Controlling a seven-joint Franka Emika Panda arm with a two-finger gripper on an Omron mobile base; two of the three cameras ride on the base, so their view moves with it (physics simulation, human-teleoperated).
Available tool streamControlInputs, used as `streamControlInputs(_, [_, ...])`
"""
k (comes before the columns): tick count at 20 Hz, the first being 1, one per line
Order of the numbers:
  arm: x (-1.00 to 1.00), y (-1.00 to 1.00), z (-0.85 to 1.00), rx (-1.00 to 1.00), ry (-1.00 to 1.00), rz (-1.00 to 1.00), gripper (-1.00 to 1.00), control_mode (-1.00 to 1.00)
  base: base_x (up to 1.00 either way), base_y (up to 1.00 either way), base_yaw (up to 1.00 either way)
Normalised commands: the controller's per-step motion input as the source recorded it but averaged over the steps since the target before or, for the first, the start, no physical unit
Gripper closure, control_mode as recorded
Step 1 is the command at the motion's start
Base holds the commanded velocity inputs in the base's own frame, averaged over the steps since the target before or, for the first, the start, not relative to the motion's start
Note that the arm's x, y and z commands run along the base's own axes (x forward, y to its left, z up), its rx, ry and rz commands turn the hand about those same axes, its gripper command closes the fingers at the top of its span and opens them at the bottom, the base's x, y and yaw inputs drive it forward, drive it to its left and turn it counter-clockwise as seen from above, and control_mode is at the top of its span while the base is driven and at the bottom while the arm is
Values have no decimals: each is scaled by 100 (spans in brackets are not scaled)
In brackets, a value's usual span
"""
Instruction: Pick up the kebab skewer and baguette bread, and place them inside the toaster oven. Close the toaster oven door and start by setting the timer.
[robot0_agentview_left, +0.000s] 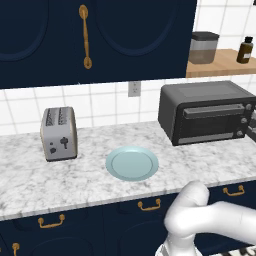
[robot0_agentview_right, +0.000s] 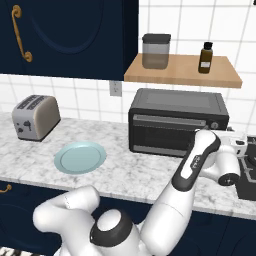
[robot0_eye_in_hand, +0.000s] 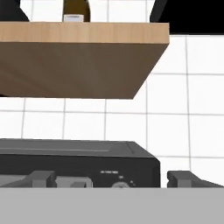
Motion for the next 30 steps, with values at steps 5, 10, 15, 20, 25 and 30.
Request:
streamControlInputs(5, [39, -15, -16, 0, 0, 0, -100, -100, 0, 0, 0])
streamControlInputs(10, [27, -13, -11, 0, 0, 0, -100, -100, 0, 0, 0])
streamControlInputs(15, [29, -21, -21, 0, 0, 0, -100, -100, 0, 0, 0])
streamControlInputs(20, [33, -21, -16, 0, 0, 0, -100, -100, 0, 0, 0])
streamControlInputs(25, [26, -17, -3, 0, -2, 0, -100, -100, 0, 0, 0])
streamControlInputs(30, [21, -14, -8, 0, -1, 0, -100, -100, 0, 0, 0])
